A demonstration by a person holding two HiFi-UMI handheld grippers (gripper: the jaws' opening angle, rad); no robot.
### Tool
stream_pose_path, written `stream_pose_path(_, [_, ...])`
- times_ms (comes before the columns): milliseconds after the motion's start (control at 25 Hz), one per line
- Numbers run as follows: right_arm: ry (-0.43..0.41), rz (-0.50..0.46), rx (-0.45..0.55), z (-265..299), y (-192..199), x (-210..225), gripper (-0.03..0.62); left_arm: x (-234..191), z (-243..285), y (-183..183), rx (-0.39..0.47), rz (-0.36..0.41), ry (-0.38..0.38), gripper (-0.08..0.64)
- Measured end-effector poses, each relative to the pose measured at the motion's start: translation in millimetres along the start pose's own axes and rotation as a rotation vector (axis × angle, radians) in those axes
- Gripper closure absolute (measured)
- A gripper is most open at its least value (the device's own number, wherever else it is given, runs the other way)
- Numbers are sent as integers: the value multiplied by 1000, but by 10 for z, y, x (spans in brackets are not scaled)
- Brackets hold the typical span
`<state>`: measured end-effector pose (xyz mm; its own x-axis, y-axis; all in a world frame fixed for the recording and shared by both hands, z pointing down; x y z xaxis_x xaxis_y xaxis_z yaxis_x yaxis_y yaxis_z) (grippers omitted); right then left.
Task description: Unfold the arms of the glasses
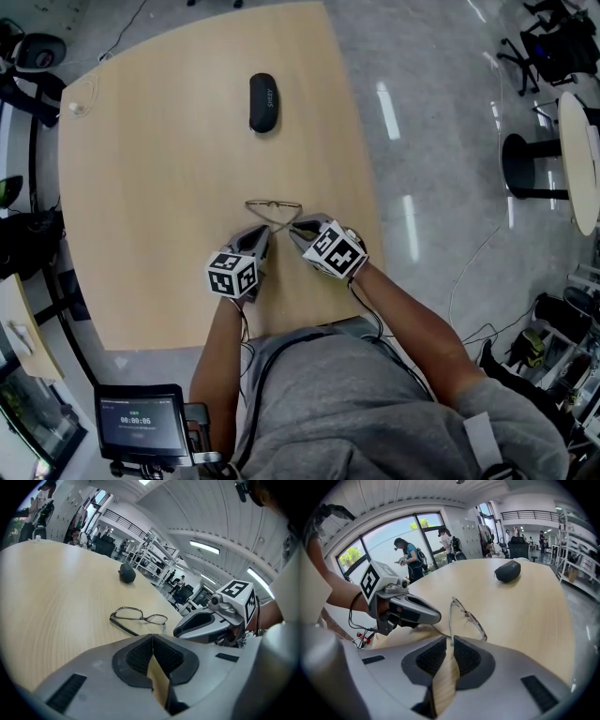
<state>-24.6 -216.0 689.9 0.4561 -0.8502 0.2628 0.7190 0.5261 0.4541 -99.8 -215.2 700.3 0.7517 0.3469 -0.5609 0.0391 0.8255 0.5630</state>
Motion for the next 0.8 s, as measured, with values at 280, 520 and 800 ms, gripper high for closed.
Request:
stream_pose_path(280, [-47,-54,-1,126,-35,-253,560,145,68,98,25,-90,64,554])
stream_pose_path(520, [-93,-185,-24,150,-26,-390,542,95,-144,-17,86,-124,53,554])
stream_pose_path(800, [-60,-387,-140,242,-41,-462,359,157,57,-107,-392,889,-42,554])
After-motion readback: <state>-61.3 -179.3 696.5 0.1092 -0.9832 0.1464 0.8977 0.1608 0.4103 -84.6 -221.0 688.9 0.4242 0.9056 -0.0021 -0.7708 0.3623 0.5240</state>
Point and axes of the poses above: the fingertips, and each gripper's own axes: z forward along the fingers, x to its right, y out of its underside, the point moved 2 cm from there along -z, backward along the fingers, and after that the axes turned 7 degrees about -x, right-handed, at the moved point
